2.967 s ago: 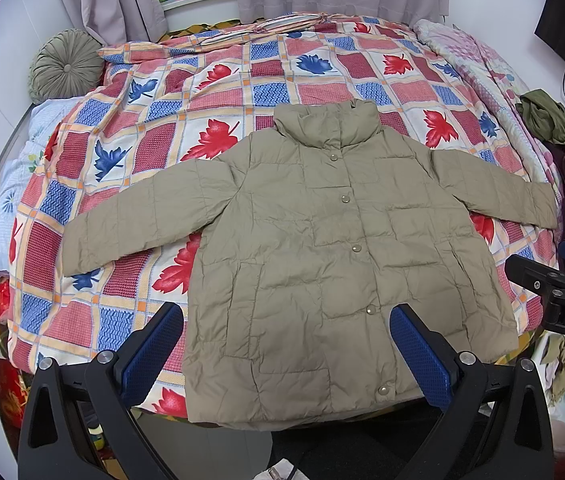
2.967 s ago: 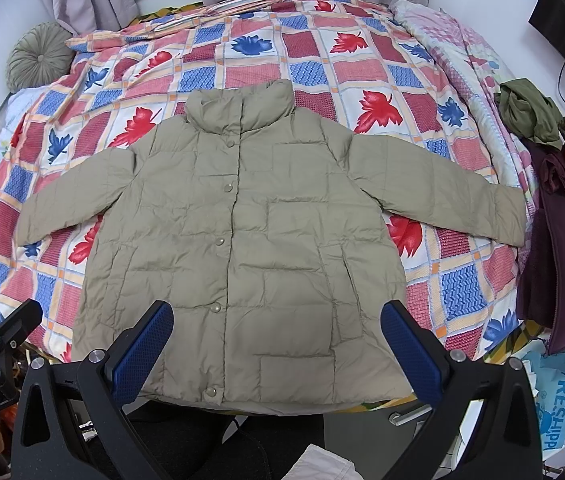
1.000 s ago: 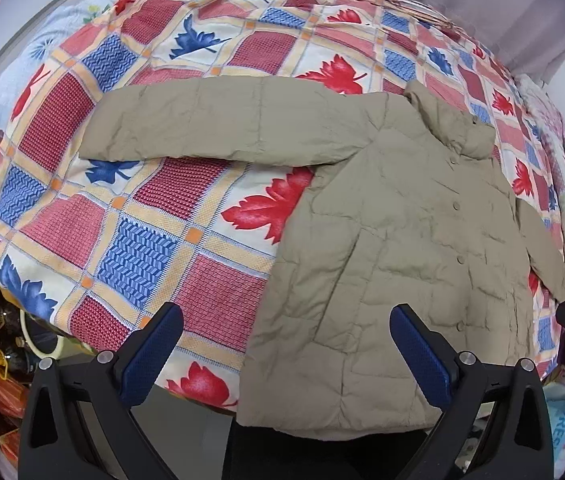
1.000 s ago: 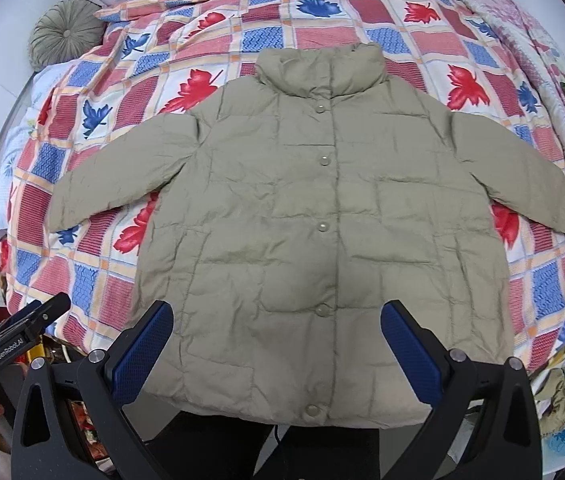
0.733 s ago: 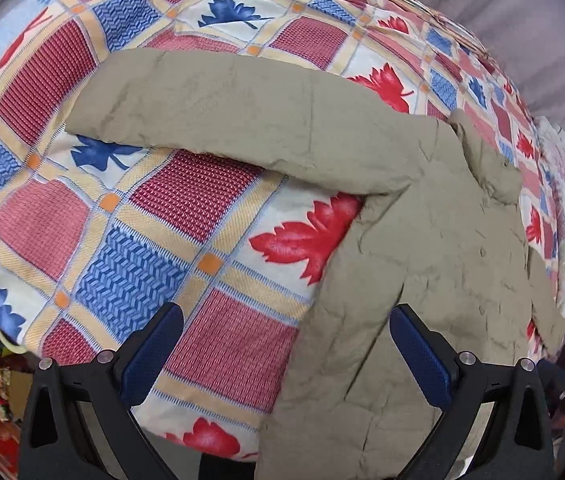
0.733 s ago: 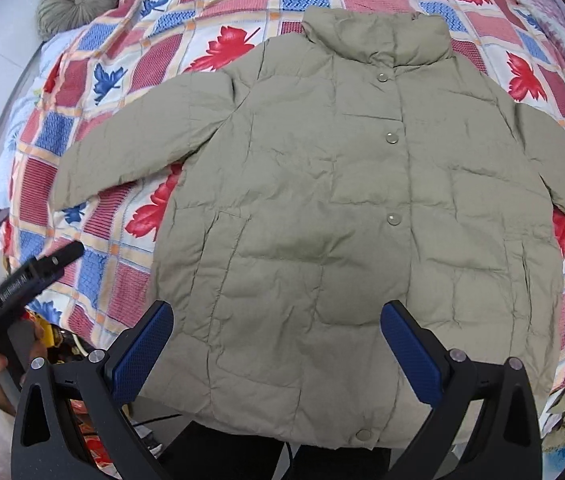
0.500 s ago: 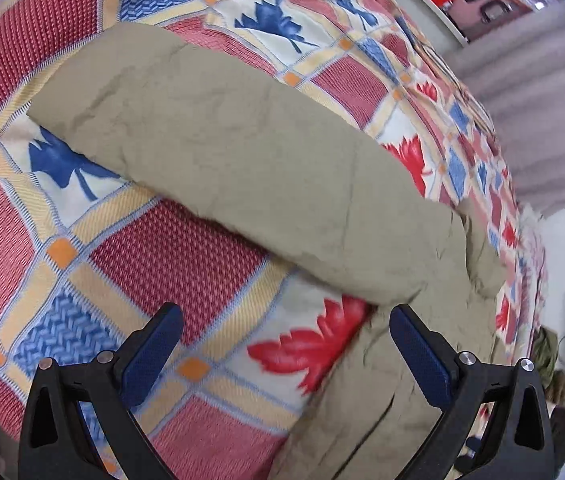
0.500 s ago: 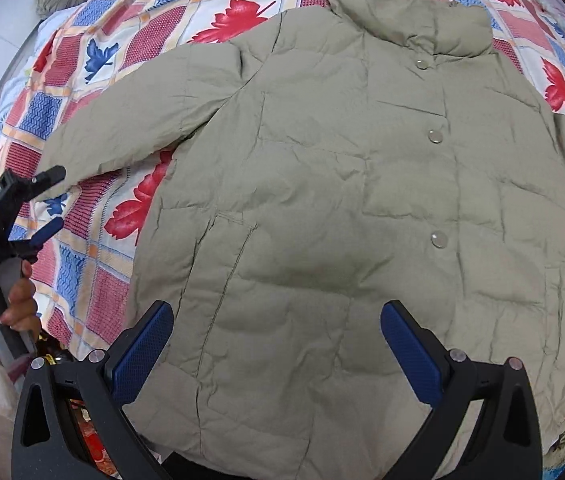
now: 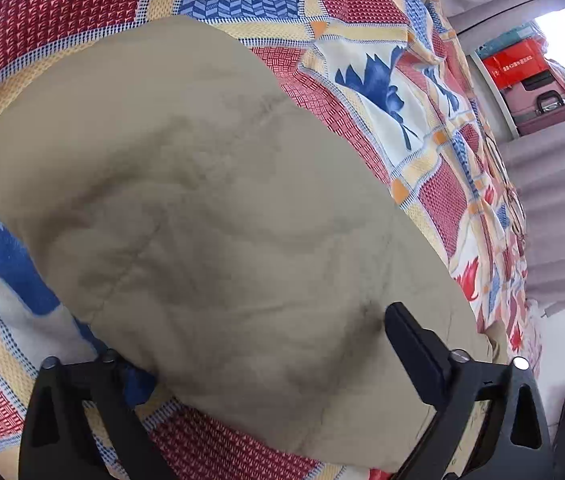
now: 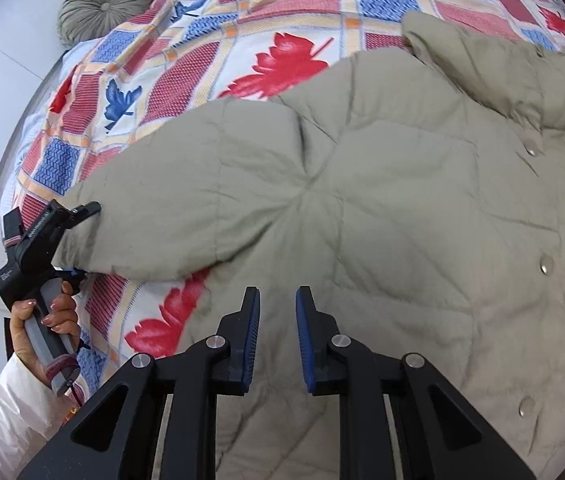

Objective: Fold large clothes
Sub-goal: 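Grasp the sleeve nearest the left tool with the left tool, then fold the held sleeve across the jacket body and open the left tool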

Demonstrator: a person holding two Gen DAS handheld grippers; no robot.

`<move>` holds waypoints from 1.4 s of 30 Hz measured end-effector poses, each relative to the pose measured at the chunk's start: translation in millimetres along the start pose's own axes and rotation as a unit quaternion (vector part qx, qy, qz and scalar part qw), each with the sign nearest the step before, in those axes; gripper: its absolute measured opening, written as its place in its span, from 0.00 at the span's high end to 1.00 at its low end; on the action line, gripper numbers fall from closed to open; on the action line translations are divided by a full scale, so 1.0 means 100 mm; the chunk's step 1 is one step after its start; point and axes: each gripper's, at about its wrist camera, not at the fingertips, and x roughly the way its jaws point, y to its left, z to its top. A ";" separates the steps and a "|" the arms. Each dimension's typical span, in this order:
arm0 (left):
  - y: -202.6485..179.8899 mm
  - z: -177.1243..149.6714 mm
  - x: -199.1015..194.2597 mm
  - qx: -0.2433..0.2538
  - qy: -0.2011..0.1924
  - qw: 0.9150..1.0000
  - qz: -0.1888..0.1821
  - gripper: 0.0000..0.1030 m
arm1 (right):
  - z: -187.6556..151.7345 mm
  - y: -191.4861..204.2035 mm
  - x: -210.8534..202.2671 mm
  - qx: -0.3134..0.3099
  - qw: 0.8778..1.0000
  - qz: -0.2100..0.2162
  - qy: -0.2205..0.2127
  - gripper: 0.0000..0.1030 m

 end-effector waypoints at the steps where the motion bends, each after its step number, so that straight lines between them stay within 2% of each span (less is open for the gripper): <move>1: 0.01 0.03 0.01 0.001 -0.001 1.000 0.010 0.37 | 0.06 0.05 0.03 -0.003 1.000 0.005 -0.007 0.80; 2: 0.01 0.06 0.01 0.005 -0.002 1.000 0.015 0.45 | 0.12 0.10 0.07 -0.002 1.000 0.011 -0.012 0.80; 3: 0.00 0.10 0.01 0.013 -0.004 1.000 0.004 0.72 | 0.18 0.14 0.12 0.001 1.000 0.021 -0.017 0.80; 4: -0.01 0.13 -0.01 0.019 0.003 1.000 -0.011 0.83 | 0.23 0.17 0.17 0.005 0.999 0.030 -0.020 0.80; 5: -0.04 0.14 -0.05 0.024 0.000 1.000 -0.008 0.83 | 0.26 0.20 0.22 0.010 0.999 0.040 -0.022 0.80; 7: -0.16 0.14 -0.22 0.058 -0.017 0.998 0.000 0.91 | 0.29 0.24 0.36 0.019 0.998 0.059 -0.022 0.80; 11: -0.56 0.08 -0.59 0.136 -0.048 0.989 -0.018 0.91 | 0.27 0.23 0.69 0.048 0.996 0.070 0.000 0.81; 16: -1.26 -0.09 -0.95 0.214 -0.058 0.971 -0.093 0.91 | 0.25 0.19 0.85 0.053 0.996 0.065 0.008 0.81; 18: -1.60 -0.24 -1.03 0.244 -0.057 0.960 -0.125 0.91 | 0.25 0.17 0.79 0.055 0.995 0.080 0.014 0.81; 20: -2.00 -0.44 -1.05 0.280 -0.046 0.946 -0.158 0.91 | 0.23 0.07 0.67 0.075 0.991 0.109 0.016 0.81; 22: -2.37 -0.71 -1.03 0.313 -0.031 0.931 -0.186 0.91 | 0.17 -0.09 0.49 0.091 0.989 0.118 0.010 0.81; 24: -2.75 -1.04 -0.94 0.352 -0.013 0.913 -0.205 0.91 | 0.08 -0.28 0.26 0.100 0.989 0.105 -0.007 0.81; 28: -3.31 -1.74 -0.65 0.402 0.035 0.887 -0.225 0.91 | -0.18 -0.87 -0.25 0.127 0.989 0.054 -0.046 0.81; 29: -3.45 -1.95 -0.53 0.421 0.046 0.879 -0.220 0.91 | -0.25 -1.05 -0.37 0.138 0.988 0.039 -0.055 0.81; 31: -3.60 -2.34 -0.34 0.452 0.055 0.868 -0.197 0.91 | -0.38 -1.40 -0.57 0.161 0.985 0.006 -0.068 0.81; 33: -3.72 -2.74 -0.03 0.480 0.068 0.863 -0.145 0.91 | -0.50 -1.70 -0.69 0.180 0.981 -0.016 -0.071 0.81; 36: -3.70 -3.16 0.41 0.512 0.079 0.853 -0.062 0.90 | -0.67 -2.09 -0.75 0.213 0.974 -0.033 -0.063 0.80; 39: -3.59 -3.43 0.65 0.536 0.078 0.841 -0.012 0.90 | -0.76 -2.34 -0.79 0.224 0.972 -0.032 -0.057 0.80; 42: -3.48 -3.57 0.69 0.558 0.065 0.827 0.023 0.90 | -0.78 -2.39 -0.75 0.226 0.972 -0.022 -0.054 0.80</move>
